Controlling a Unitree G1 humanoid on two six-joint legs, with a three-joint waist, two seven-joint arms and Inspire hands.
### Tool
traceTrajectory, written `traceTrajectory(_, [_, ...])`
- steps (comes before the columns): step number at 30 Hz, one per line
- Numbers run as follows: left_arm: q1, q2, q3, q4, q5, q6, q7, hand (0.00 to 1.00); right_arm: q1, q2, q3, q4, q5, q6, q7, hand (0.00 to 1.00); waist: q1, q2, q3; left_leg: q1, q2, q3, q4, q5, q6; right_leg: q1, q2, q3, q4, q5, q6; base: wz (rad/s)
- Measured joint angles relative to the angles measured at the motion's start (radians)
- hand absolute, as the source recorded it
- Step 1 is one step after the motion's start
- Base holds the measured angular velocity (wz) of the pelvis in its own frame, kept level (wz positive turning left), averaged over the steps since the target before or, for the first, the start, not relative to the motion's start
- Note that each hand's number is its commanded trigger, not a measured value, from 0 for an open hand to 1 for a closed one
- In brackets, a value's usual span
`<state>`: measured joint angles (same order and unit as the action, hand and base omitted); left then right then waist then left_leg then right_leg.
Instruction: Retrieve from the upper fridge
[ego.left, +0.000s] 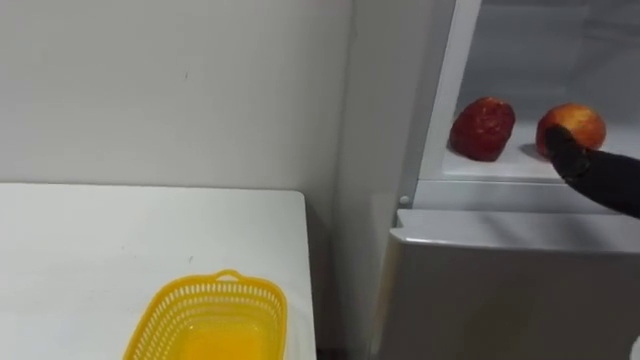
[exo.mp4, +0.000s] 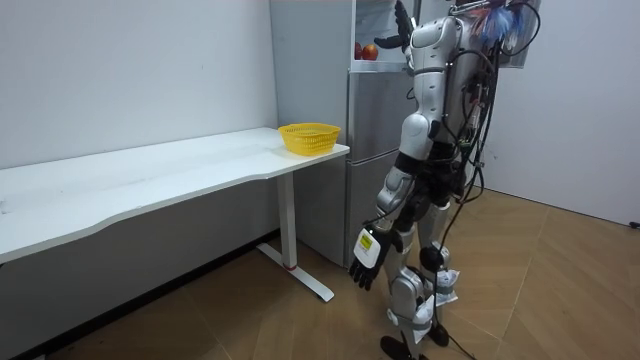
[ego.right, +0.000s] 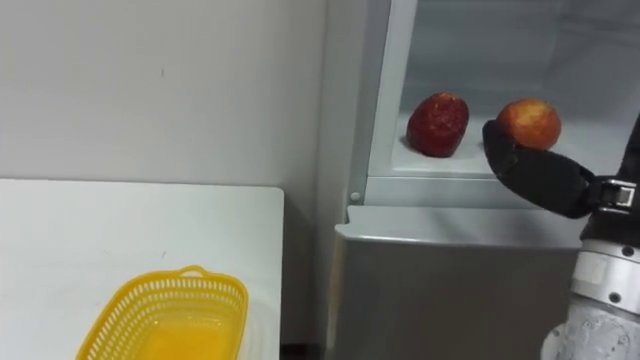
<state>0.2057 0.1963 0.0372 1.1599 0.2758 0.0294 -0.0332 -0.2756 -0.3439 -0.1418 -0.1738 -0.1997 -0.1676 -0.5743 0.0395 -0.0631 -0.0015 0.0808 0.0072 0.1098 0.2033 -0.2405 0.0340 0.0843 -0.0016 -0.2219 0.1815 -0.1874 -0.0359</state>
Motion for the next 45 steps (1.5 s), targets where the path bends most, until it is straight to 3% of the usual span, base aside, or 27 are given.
traceTrajectory(3, [0.0, 0.0, 0.0, 0.0, 0.0, 0.005, -0.008, 0.0, -0.021, 0.0, 0.0, 0.004, 0.002, 0.016, 0.011, 0.0, 0.0, 0.002, 0.0012, 0.0, 0.0, -0.001, -0.001, 0.0, 0.0, -0.001, 0.0, 0.0, 0.0, 0.0, 0.0, 0.0])
traceTrajectory(13, [-0.01, 0.008, 0.001, 0.001, 0.004, 0.013, -0.022, 0.0, -0.087, -0.004, 0.002, 0.054, 0.0, 0.018, 0.015, 0.0, 0.029, -0.003, 0.0015, -0.005, -0.001, -0.013, 0.003, 0.0, 0.0, -0.001, -0.001, -0.011, 0.002, 0.0, 0.0, 0.03])
traceTrajectory(16, [-0.014, 0.008, 0.001, 0.0, 0.013, 0.016, -0.02, 0.0, -0.116, -0.023, 0.011, 0.106, 0.001, 0.019, 0.026, 0.0, 0.046, -0.004, 0.0017, -0.006, -0.001, -0.021, 0.003, 0.0, 0.0, 0.002, -0.002, -0.021, 0.003, 0.0, 0.0, 0.08])
traceTrajectory(25, [-0.018, 0.009, 0.001, -0.008, 0.022, 0.016, -0.018, 0.0, -0.202, -0.027, 0.044, 0.215, 0.055, 0.061, 0.091, 0.0, 0.048, -0.003, 0.0021, -0.018, -0.002, -0.033, 0.005, 0.0, 0.0, -0.002, -0.004, -0.031, 0.003, 0.0, 0.0, 0.03])
traceTrajectory(36, [-0.017, 0.009, 0.0, -0.052, 0.022, 0.037, -0.022, 0.0, -0.215, -0.028, 0.044, 0.26, 0.122, 0.084, 0.137, 0.0, 0.046, -0.004, 0.0014, -0.026, -0.004, -0.043, 0.02, 0.001, 0.0, -0.002, -0.007, -0.046, 0.002, 0.0, 0.0, 0.03])
traceTrajectory(39, [-0.013, 0.009, 0.0, -0.085, 0.022, 0.045, -0.028, 0.0, -0.215, -0.029, 0.044, 0.289, 0.121, 0.119, 0.178, 0.0, 0.047, -0.006, 0.0003, -0.032, -0.004, -0.044, 0.026, 0.001, 0.0, -0.003, -0.008, -0.051, 0.004, 0.0, 0.0, 0.0])
traceTrajectory(45, [-0.012, 0.009, 0.0, -0.086, 0.022, 0.061, -0.028, 0.0, -0.215, -0.046, 0.05, 0.326, 0.17, 0.146, 0.228, 0.0, 0.044, -0.012, -0.0047, -0.034, -0.005, -0.048, 0.025, 0.001, 0.0, -0.001, -0.009, -0.055, 0.004, 0.0, 0.0, 0.01])
